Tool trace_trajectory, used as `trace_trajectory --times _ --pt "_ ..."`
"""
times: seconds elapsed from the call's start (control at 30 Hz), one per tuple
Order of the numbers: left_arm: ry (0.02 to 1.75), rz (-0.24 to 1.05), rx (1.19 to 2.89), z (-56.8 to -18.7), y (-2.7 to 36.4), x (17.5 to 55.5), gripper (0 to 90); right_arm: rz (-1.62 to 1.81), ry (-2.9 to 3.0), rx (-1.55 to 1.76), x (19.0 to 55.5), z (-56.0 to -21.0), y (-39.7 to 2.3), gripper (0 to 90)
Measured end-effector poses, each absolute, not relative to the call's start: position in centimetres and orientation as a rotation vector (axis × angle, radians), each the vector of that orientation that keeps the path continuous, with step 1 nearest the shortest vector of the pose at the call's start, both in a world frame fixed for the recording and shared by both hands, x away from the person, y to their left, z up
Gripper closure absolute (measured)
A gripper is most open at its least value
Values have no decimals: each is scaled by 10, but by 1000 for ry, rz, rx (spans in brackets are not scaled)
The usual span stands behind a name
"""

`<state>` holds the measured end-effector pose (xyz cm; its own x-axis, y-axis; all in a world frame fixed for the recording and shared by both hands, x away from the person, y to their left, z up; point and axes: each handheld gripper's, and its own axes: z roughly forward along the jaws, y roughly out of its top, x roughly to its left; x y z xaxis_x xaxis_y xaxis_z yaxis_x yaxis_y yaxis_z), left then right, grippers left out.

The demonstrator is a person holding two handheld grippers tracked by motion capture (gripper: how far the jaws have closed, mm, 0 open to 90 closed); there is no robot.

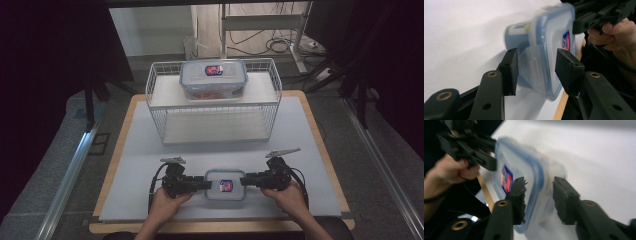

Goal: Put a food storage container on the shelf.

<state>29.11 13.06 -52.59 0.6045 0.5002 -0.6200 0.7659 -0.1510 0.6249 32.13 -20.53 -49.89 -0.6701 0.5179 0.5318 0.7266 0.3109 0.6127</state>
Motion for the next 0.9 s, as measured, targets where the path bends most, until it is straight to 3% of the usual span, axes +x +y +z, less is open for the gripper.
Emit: trace_trajectory --times 0.13,0.33,0.37,0.4,0.47,0.6,0.73,0.9 --pt "1013 -334 1812 -527 132 291 557 -1248 -2327 -1127 318 -507 -206 538" --pt "1013 -335 1808 -527 133 290 560 -1241 -2291 -1143 318 -508 -208 560" --pt "1018 -334 1806 -527 133 289 562 -1242 -2286 -1148 318 -507 -208 570" --pt "1037 -334 1794 -527 133 290 559 -1254 -2280 -1156 317 -506 -210 661" --pt "1025 -341 1779 -527 133 291 571 -1307 -2233 -1187 317 -503 -216 693" --pt "1030 -342 1783 -527 132 291 569 -1310 -2235 -1185 318 -503 -216 685" --pt "1048 -349 1783 -530 133 290 554 -1254 -2274 -1166 318 -510 -209 574" --pt "1028 -345 1796 -531 134 290 555 -1271 -2247 -1165 321 -512 -210 564"
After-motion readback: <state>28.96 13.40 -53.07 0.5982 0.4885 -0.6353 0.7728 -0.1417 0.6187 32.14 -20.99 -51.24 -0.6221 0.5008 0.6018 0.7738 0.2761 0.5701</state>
